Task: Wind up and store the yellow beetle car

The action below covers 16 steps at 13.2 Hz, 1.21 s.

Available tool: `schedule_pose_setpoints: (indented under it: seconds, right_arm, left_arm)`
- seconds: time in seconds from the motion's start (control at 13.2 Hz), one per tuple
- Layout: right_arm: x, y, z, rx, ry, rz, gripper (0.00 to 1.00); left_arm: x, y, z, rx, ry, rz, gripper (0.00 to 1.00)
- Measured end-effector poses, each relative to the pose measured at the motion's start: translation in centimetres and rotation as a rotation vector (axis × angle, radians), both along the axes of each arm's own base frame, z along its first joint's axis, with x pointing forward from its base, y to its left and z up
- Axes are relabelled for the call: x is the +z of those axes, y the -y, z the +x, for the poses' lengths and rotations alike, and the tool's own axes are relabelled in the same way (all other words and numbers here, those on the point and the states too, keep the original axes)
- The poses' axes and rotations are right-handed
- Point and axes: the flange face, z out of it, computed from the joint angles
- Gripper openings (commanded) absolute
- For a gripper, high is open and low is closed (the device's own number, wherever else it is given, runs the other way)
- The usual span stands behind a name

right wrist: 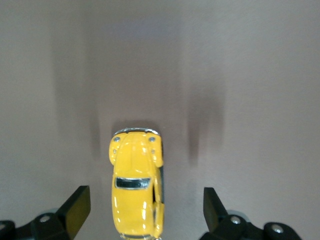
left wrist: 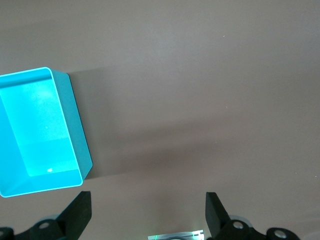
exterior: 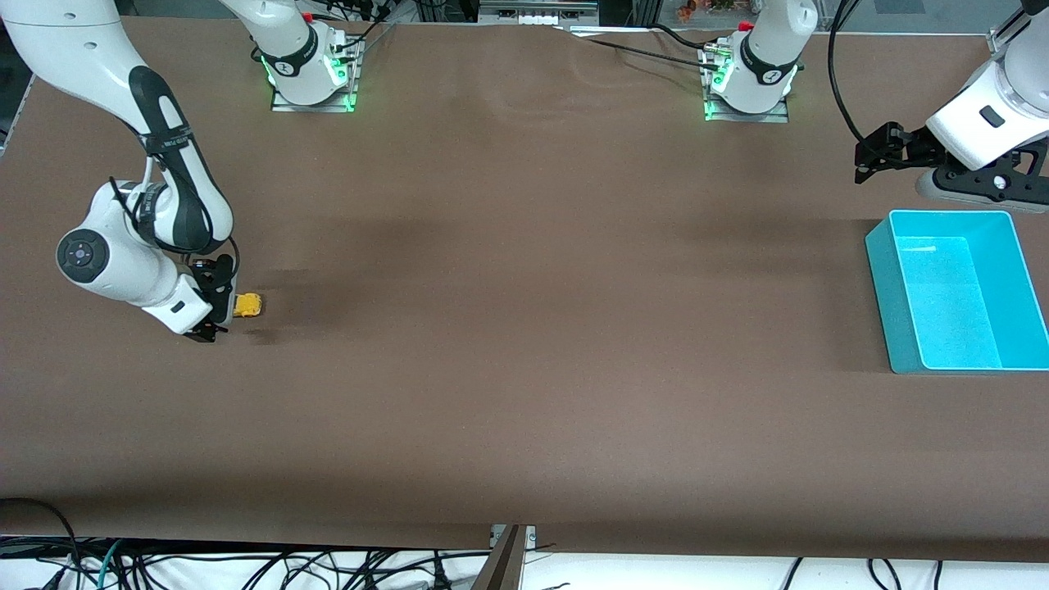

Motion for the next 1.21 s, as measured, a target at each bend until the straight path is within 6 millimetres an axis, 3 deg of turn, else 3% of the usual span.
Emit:
schedule_pose_setpoints:
  seconds: [0.23,0.38,0.45,0.53,0.68,1.21]
  right_arm:
    - [-1.0,0.1,-0.9,0.017,0.011,0.001,0.98]
    - [-1.0,0.5,-1.2,0.014,0.011,0.001,0.86]
    - [-1.0,0.6,-1.2,0.018,0.012,0.002,0.74]
    - [-0.9,0.6,-1.2,0.02,0.013,0.002,0.52]
    - [-0.8,0.7,-1.2,0.02,0.014,0.002,0.36]
    - [-0.8,1.8,-1.4,0.003,0.015,0.001,0.36]
  left_arm:
    - [0.0,0.1,0.0,-0.002,0.0,0.0,1.0]
    - [0.0,0.1,0.0,-0.003,0.0,0.0,1.0]
    - [0.0,0.1,0.0,-0.003,0.0,0.0,1.0]
    - [0.0,0.1,0.0,-0.004,0.0,0.0,1.0]
    - [0.0,0.1,0.0,-0.004,0.001,0.0,1.0]
    - [0.0,0.1,0.0,-0.004,-0.001,0.0,1.0]
